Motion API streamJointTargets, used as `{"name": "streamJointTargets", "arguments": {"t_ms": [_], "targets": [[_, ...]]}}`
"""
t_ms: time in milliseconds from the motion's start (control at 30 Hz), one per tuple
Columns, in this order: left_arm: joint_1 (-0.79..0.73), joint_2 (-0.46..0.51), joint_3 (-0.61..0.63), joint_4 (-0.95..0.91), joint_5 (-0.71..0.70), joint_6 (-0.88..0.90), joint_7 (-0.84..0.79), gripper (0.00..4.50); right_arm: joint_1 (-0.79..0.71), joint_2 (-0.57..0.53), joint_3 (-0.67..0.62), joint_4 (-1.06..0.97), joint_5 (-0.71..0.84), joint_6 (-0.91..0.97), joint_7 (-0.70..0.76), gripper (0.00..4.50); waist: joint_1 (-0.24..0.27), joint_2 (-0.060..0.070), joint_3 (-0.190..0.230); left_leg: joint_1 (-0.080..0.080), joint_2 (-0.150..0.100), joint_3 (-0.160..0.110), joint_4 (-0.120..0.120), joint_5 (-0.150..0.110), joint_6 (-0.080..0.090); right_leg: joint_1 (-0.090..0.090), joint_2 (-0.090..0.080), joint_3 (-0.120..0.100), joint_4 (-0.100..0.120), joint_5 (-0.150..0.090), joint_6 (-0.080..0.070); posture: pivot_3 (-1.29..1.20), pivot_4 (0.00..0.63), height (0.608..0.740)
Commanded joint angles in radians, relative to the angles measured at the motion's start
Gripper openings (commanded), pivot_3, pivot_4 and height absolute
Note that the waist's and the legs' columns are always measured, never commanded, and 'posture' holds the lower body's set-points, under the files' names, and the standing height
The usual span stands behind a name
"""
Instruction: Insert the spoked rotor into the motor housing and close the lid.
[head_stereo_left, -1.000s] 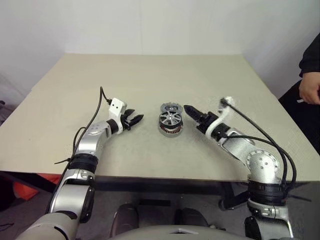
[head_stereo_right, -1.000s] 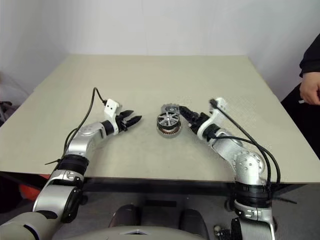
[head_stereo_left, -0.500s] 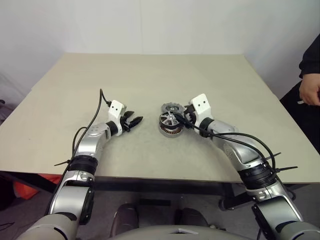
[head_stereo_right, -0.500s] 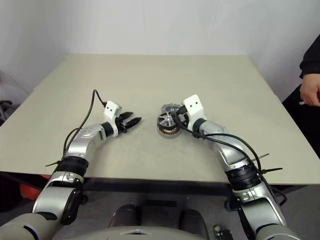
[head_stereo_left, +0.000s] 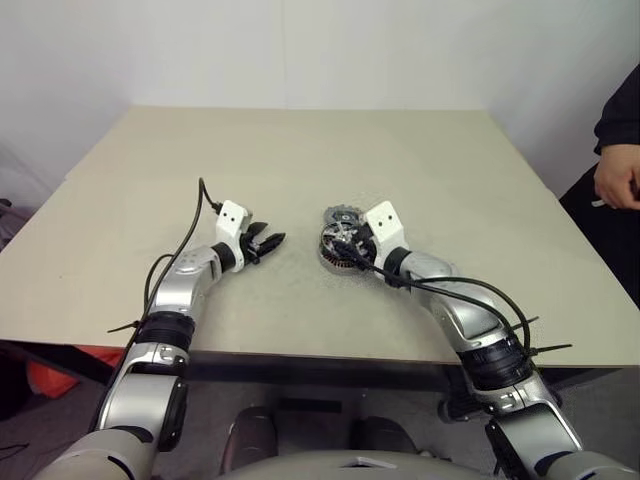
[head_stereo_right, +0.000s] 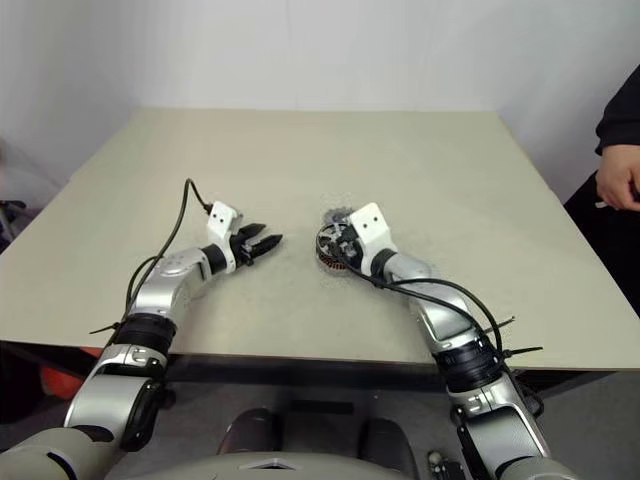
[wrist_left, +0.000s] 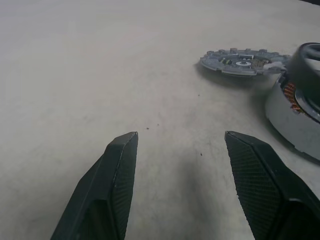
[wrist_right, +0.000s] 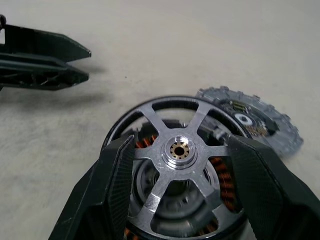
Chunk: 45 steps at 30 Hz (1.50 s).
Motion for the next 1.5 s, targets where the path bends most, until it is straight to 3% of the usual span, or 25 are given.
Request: {"name": "streamJointTargets", "arguments": {"t_ms": [33, 500, 733, 933, 1033, 1300, 1500], "targets": [[-0.022, 0.011, 0.009, -0.021, -0.004, -0.01, 0.002, 2.94, 0.021, -0.006, -0.023, -0.075, -0.009, 0.027, 0.009, 3.01, -0.001, 0.0, 0.0, 0.0, 0.0, 0.0, 0.0, 0.0, 0.0, 0.0, 0.0, 0.0, 0.0, 0.0, 0.0, 0.0, 0.0, 0.74], [-0.03, 0.008, 0.005, -0.002, 0.002, -0.017, 0.002, 2.94, -0.008, 0.04, -0.08, -0.123, -0.005, 0.043, 0.018, 3.01, -0.001, 0.0, 0.0, 0.001, 0.0, 0.0, 0.0, 0.0, -0.001, 0.001, 0.0, 0.0, 0.0, 0.0, 0.0, 0.0, 0.0, 0.74], [-0.029, 0.01, 0.005, -0.004, 0.003, -0.017, 0.003, 2.94, -0.079, 0.081, -0.079, 0.026, -0.033, 0.001, 0.031, 3.01, -0.002, 0.0, 0.0, 0.001, 0.0, 0.0, 0.0, 0.0, -0.001, 0.001, 0.0, 0.0, 0.001, 0.0, 0.0, 0.0, 0.0, 0.74], [-0.02, 0.011, 0.006, -0.016, 0.003, -0.013, 0.007, 2.94, -0.054, 0.143, -0.054, 0.216, -0.082, -0.052, 0.025, 3.01, -0.002, 0.0, 0.0, 0.001, 0.0, 0.0, 0.0, 0.0, 0.0, 0.0, 0.0, 0.0, 0.001, 0.0, 0.0, 0.0, 0.0, 0.74], [-0.016, 0.013, 0.008, -0.023, 0.002, -0.009, 0.009, 2.94, -0.049, 0.14, -0.058, 0.201, -0.09, -0.048, 0.034, 3.01, -0.002, 0.0, 0.0, 0.002, 0.0, 0.0, 0.0, 0.0, 0.0, 0.001, 0.0, 0.0, 0.001, 0.0, 0.0, 0.0, 0.0, 0.74], [-0.019, 0.011, 0.008, -0.007, 0.002, -0.019, 0.015, 2.94, -0.079, 0.057, -0.13, 0.014, -0.04, -0.091, 0.138, 3.01, -0.001, 0.0, 0.0, 0.002, 0.0, 0.0, 0.0, 0.0, -0.001, 0.002, 0.0, 0.0, 0.001, 0.0, 0.0, 0.0, 0.0, 0.74], [-0.033, -0.011, 0.004, 0.009, 0.002, -0.031, 0.019, 2.94, -0.176, -0.205, -0.03, 0.028, -0.15, -0.284, 0.419, 3.01, 0.001, -0.001, 0.0, 0.002, 0.0, 0.0, 0.001, 0.0, 0.0, 0.002, -0.001, 0.0, 0.001, 0.0, 0.0, 0.0, 0.0, 0.74]]}}
